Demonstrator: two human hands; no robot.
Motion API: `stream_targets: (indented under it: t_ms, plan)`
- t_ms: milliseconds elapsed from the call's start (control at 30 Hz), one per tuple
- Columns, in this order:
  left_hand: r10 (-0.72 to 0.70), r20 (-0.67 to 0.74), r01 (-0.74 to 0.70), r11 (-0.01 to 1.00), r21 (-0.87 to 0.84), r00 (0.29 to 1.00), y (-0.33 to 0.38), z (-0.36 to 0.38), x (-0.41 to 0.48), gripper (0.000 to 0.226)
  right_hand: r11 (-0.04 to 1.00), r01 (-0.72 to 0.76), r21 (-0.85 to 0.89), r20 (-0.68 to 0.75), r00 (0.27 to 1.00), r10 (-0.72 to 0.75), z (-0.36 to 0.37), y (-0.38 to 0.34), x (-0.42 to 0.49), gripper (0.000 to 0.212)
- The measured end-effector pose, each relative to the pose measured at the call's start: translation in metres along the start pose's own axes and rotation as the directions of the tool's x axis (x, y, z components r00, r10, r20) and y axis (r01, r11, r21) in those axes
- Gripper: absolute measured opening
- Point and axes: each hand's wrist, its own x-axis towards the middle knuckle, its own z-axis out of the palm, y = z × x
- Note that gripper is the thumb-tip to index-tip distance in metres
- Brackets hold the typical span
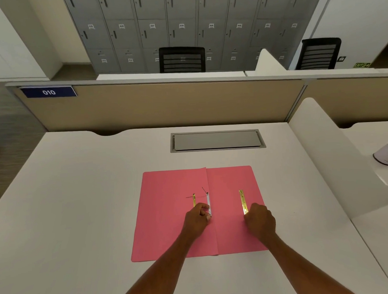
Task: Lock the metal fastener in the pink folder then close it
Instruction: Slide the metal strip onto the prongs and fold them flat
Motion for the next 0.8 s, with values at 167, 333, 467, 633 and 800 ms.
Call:
stream_targets:
  t_ms: [167, 333, 467, 633, 800]
  plan:
    - [0.027, -0.006, -0.026, 0.996, 0.088, 1.0, 0.001, -0.002, 0.001, 0.033, 1.0, 0.003, 0.002, -0.006, 1.0, -0.003, -0.002, 0.002, -0.001, 0.017]
    - [0.013, -0.007, -0.012, 0.992, 0.126, 1.0, 0.004, -0.003, -0.003, 0.036, 1.0, 0.025, -0.011, -0.002, 1.0, -0.025, 0.0, 0.0, -0.007, 0.015]
    - [-0.035, 0.034, 0.035, 0.999, -0.007, 0.999, 0.01, -0.006, -0.005, 0.037, 0.997, 0.058, -0.058, 0.009, 0.998, -0.057, -0.002, -0.005, -0.009, 0.017]
    - [-0.032, -0.054, 0.028, 0.996, -0.079, 0.998, 0.005, -0.012, -0.012, 0.041, 1.0, 0.019, 0.022, 0.028, 0.999, -0.019, -0.004, -0.007, -0.007, 0.019]
    - [-0.069, -0.339, 0.009, 0.984, -0.175, 0.938, -0.003, 0.0, -0.028, 0.037, 0.974, -0.039, 0.221, 0.108, 0.994, 0.015, -0.003, -0.012, -0.005, 0.021]
